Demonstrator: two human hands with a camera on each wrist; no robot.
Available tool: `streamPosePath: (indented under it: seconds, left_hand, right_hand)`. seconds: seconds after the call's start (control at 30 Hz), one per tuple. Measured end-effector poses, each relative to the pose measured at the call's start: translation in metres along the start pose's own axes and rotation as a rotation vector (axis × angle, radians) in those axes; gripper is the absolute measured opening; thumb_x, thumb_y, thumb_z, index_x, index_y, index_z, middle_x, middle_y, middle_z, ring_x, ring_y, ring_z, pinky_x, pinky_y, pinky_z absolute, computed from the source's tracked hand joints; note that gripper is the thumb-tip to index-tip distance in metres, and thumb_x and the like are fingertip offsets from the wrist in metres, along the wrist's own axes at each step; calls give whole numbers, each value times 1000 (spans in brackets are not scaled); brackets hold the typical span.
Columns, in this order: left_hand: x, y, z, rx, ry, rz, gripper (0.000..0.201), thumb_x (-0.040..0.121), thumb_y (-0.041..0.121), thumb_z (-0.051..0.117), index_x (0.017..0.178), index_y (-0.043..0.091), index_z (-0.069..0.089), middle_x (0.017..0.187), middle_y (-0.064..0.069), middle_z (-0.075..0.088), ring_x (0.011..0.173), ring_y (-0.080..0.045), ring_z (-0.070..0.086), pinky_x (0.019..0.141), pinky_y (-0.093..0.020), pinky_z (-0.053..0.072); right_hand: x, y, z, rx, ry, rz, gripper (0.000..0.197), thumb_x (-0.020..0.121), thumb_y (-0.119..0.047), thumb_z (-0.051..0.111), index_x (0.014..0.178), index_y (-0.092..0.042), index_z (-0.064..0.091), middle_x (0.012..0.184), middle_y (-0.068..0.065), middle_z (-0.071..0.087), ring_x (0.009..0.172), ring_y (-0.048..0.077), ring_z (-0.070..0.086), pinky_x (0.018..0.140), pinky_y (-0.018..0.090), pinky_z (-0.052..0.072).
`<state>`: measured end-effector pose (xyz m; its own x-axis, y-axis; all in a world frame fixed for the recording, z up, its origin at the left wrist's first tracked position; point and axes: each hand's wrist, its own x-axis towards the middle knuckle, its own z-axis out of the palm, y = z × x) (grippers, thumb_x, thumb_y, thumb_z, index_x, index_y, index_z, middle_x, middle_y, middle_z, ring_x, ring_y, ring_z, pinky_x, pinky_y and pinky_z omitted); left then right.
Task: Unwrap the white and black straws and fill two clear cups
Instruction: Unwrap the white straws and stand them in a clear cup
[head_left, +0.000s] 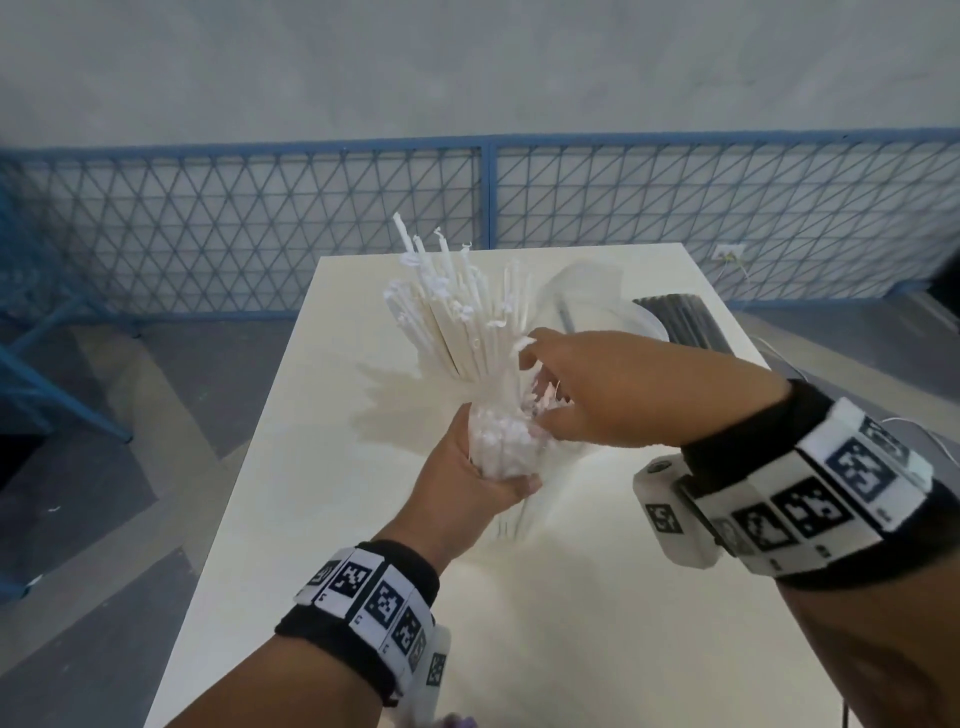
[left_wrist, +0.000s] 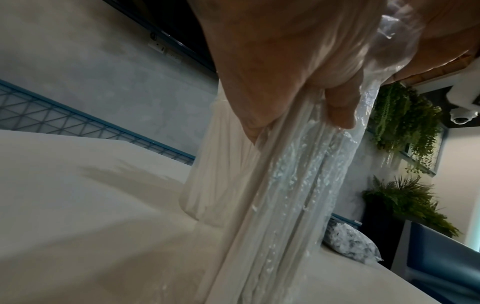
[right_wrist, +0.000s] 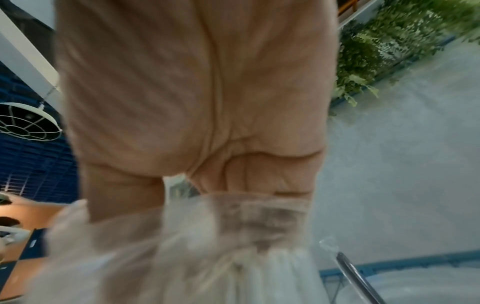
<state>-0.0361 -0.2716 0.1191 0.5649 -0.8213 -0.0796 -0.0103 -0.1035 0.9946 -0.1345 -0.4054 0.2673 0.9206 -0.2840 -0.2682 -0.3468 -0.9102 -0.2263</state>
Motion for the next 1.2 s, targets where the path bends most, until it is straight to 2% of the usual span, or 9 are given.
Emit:
streamPosePath:
  seconds: [0.13,0.27,0.37,0.47,0.6,0.73,0.9,1.13,1.2]
  left_hand:
    - [1,-2,0,-33,-7,5,68,71,8,84,131,24,56,123,-1,72,118,-23,67,103,-51,53]
    - [1,-2,4,-7,0,1,65,72,2,86,122,30,57,108,13,74,107,-9,70,93,-33,56]
    - [3,2,1,4,-7,17,61,70,6,85,122,24,60,111,1,74,111,-20,70,94,-38,58]
    - [2,5,-3,28,-84,20,52,74,2,85,114,30,68,111,-5,75,110,-23,70,97,-40,58]
    - [-2,1,-5,2,-114,-58,55,70,22,89,121,22,68,115,-1,77,112,-21,71,105,-51,52]
    - [-3,6,0,-19,-96,-57,52,72,27,87,121,22,70,116,-1,77,113,-21,71,107,-52,50]
    - [-4,9,2,-27,-118,-58,57,75,23,86,127,30,64,121,1,75,118,-20,68,109,-49,48]
    - [1,21,-7,114,-294,-151,60,71,24,90,125,29,65,118,4,75,115,-15,69,107,-44,49]
    - [5,21,-9,176,-323,-200,66,65,32,92,125,32,65,117,8,75,116,-15,69,109,-46,48]
  right_hand:
    - [0,1,-5,80,-145,-15,58,85,-43,64,136,-30,39,108,-18,58,94,10,60,82,28,50]
    - [3,-9,14,-118,-50,-59,20,92,-24,56,110,-16,61,83,-7,53,81,14,54,73,25,44]
    - [6,-11,23,-155,48,-61,20,93,-16,53,110,-13,63,89,-3,61,79,14,55,75,26,45]
    - [1,-9,14,28,124,-44,22,91,-26,62,112,-19,66,89,-8,63,82,11,59,75,23,45]
    - [-10,-3,-17,263,269,-29,31,82,-41,73,109,-28,66,99,-8,68,86,9,62,81,28,51]
    - [-14,-2,-16,568,243,16,36,73,-41,81,103,-29,65,91,-11,73,79,0,67,74,9,47]
    - [-6,-4,27,915,247,93,36,68,-27,87,101,-20,72,93,-4,76,87,8,72,89,36,57]
    - [-3,-6,22,983,384,185,24,81,-35,75,90,-13,71,87,6,75,78,23,72,74,33,58]
    - [-6,-4,4,1010,464,150,21,85,-36,71,78,-17,72,86,3,76,84,26,71,84,42,58]
